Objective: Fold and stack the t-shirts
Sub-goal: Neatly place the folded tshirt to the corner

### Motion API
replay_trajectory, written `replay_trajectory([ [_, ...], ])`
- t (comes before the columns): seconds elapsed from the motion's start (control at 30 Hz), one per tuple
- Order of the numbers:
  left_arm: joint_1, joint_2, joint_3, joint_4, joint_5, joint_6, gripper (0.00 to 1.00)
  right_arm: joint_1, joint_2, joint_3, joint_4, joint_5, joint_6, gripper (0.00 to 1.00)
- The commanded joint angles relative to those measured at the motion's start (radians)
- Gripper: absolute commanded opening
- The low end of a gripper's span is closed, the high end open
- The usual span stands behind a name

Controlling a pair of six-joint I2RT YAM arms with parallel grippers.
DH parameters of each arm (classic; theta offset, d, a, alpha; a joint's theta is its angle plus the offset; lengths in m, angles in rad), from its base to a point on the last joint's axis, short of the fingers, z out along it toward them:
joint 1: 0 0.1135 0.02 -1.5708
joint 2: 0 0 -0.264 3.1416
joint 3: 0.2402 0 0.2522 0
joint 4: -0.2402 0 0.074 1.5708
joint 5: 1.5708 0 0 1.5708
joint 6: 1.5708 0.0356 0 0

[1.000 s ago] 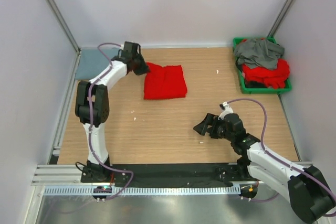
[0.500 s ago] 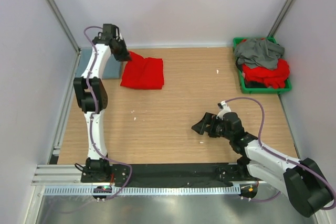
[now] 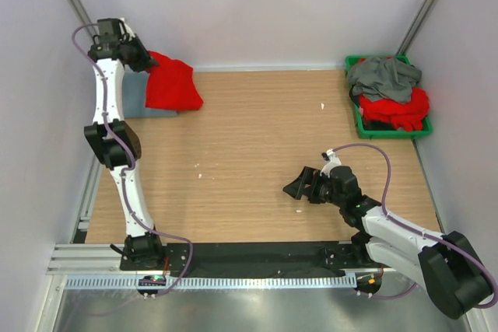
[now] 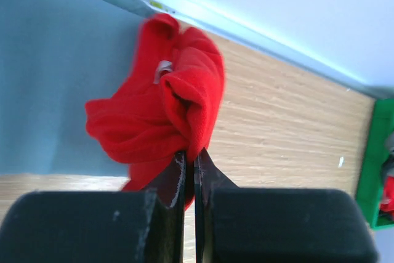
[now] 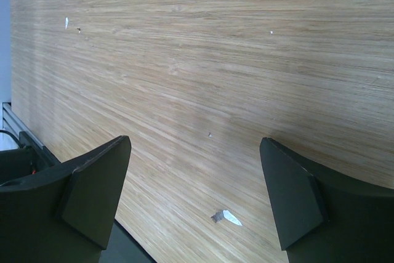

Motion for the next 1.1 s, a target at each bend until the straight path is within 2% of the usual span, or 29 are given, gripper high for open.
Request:
replay_trajectory([
  [0.0, 0.017, 0.005, 0.076, 0.063, 0.120, -0.056, 0.00, 0.004, 0.015, 0.004, 0.028, -0.007, -0.004, 0.92],
  [0.27, 0.029, 0.002, 0.106, 0.092, 0.151, -0.065, 0.00, 0.004, 0.017, 0.003, 0.031, -0.010, -0.001, 0.92],
  [0.6, 0.115, -0.007, 0.109, 0.183, 0.163, -0.090, 0.00, 0.004, 0.026, 0.006, 0.036, -0.014, -0.003, 0.92],
  [1.07, 0.213, 0.088, 0.112, 0.255, 0.202, -0.119, 0.01, 0.006, 0.030, 0.007, 0.034, -0.013, -0.003, 0.92],
])
